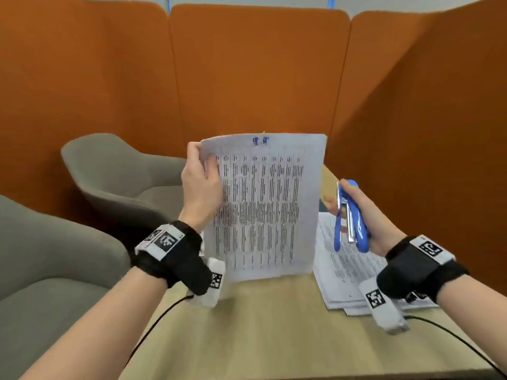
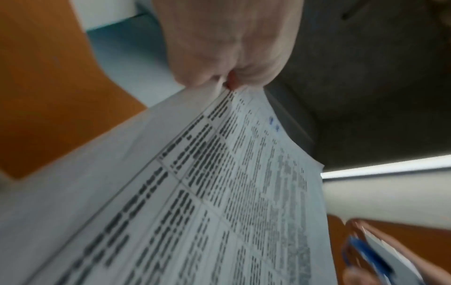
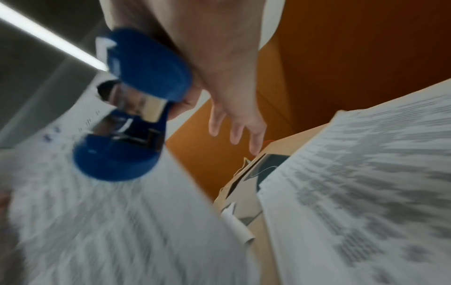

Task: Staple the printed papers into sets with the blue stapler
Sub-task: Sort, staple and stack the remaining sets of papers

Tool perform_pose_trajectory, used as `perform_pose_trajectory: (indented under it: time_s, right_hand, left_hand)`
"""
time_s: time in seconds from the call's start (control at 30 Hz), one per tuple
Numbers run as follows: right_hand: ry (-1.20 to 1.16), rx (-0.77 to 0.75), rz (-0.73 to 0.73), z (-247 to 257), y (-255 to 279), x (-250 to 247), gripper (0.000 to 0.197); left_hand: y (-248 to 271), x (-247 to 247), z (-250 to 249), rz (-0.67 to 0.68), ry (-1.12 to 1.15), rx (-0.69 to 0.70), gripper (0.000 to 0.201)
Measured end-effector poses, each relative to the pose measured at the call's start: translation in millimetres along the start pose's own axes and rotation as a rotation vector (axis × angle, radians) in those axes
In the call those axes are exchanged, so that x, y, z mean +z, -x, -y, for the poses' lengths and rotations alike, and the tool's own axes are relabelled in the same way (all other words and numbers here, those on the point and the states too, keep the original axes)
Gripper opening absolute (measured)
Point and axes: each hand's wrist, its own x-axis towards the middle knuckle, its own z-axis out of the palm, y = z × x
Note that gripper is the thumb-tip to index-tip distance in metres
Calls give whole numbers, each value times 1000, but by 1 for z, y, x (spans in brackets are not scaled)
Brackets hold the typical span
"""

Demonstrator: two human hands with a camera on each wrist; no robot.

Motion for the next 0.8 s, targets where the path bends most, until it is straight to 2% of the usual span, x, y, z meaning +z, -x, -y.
perform_pose_trajectory:
  time_s: [0.1, 0.2, 0.33, 0.37, 0.4, 0.47, 0.53, 0.6, 0.67, 0.73, 0.8]
  right_hand:
    - [-56, 43, 20, 2, 15, -25, 33]
    - [79, 111, -43, 1, 20, -52, 35]
    - [245, 252, -281, -13, 13, -96, 70]
    - [272, 291, -314, -17, 13, -103, 74]
    - [301, 317, -336, -24, 11, -113, 74]
    - [380, 376, -372, -35, 11, -125, 67]
    - [448, 417, -397, -42, 8, -130, 59]
    - [506, 435, -422, -44, 6, -128, 54]
    - [614, 387, -489, -41, 2, -126, 58]
    - [688, 304, -512, -33, 0, -118, 60]
    - [637, 287, -407, -25, 0, -100, 55]
  left_hand:
    - [-14, 49, 2, 88, 58, -366, 25]
    - [-1, 106, 12, 275, 118, -654, 43]
    - [44, 159, 26, 646, 234, -1019, 56]
    - [54, 165, 26, 727, 195, -1011, 54]
    - [61, 169, 26, 801, 102, -931, 50]
    - [69, 167, 30, 887, -182, -670, 43]
    - [64, 155, 40, 898, -463, -491, 42]
    - [53, 134, 56, 931, -738, -455, 51]
    - [45, 114, 80, 1033, -922, -471, 69]
    - [42, 96, 98, 1130, -936, -461, 84]
    - [40, 84, 108, 1192, -951, -449, 100]
